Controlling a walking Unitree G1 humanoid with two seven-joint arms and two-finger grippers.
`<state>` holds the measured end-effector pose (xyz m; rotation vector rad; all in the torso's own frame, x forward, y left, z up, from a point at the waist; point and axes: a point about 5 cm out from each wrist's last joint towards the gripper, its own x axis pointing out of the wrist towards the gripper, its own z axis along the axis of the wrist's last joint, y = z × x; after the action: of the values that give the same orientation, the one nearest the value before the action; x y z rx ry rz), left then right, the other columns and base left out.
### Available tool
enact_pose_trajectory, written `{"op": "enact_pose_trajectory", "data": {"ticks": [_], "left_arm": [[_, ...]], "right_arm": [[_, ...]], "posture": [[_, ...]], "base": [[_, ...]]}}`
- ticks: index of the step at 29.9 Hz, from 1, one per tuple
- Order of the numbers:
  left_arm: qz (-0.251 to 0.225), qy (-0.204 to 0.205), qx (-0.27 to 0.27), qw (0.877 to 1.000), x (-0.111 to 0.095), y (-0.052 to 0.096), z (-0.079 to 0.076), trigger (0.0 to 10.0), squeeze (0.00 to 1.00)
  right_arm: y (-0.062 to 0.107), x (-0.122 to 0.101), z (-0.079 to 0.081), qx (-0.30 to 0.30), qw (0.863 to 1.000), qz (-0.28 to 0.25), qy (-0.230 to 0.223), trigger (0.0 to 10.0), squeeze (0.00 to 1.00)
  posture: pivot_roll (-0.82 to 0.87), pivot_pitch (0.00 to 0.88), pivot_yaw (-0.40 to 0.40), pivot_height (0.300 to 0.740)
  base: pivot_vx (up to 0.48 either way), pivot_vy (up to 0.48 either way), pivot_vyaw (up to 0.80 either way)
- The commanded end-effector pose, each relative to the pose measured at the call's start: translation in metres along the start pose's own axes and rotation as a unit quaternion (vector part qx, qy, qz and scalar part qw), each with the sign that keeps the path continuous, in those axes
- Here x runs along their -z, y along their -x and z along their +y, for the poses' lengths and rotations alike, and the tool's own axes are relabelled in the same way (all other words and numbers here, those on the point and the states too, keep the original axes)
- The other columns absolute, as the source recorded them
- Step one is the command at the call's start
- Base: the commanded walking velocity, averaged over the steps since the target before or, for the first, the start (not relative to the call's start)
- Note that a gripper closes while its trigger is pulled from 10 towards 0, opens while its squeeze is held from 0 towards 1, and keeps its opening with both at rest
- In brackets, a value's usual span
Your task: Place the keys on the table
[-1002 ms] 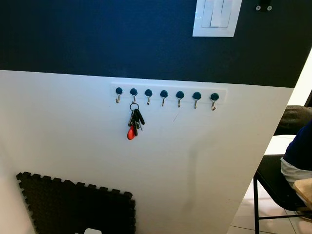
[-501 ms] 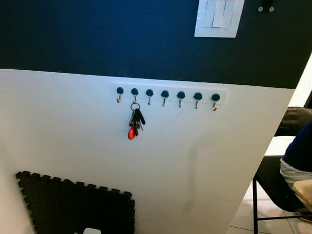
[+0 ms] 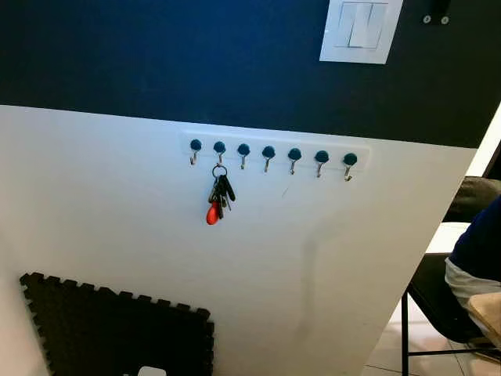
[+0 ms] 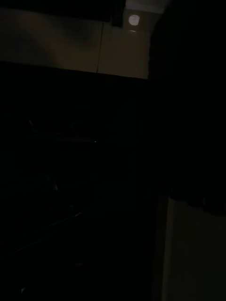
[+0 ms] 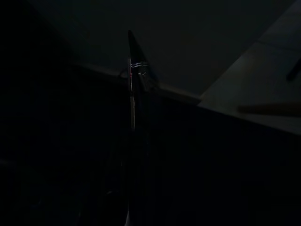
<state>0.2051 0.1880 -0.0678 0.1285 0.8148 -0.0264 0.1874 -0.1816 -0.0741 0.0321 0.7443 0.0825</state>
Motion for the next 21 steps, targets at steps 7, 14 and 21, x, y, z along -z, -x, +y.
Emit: {"op": "enact_pose_trajectory", "data": {"ticks": [7,14,21], "left_arm": [[0.001,0.003,0.009,1.000,-0.0002,-0.0004,-0.0022,10.0,0.06],[-0.004,0.007,0.013,1.000,-0.0031,-0.0010,-0.0031,10.0,0.05],[-0.004,0.007,0.016,1.000,-0.0026,-0.0008,-0.0035,10.0,0.05]], "right_arm": [[0.0008,0.0032,0.0018,0.003,1.000,0.003,-0.004,10.0,0.00],[0.0013,0.0039,0.0008,0.005,1.000,0.004,-0.004,10.0,0.00],[0.0014,0.0045,0.0014,0.006,1.000,0.004,-0.005,10.0,0.00]], "posture": [[0.04,0.027,0.002,0.740],[0.05,0.026,0.002,0.740],[0.05,0.028,0.003,0.740]], "base": [[0.000,0.000,0.00],[-0.327,0.000,0.00],[-0.408,0.000,0.00]]}}
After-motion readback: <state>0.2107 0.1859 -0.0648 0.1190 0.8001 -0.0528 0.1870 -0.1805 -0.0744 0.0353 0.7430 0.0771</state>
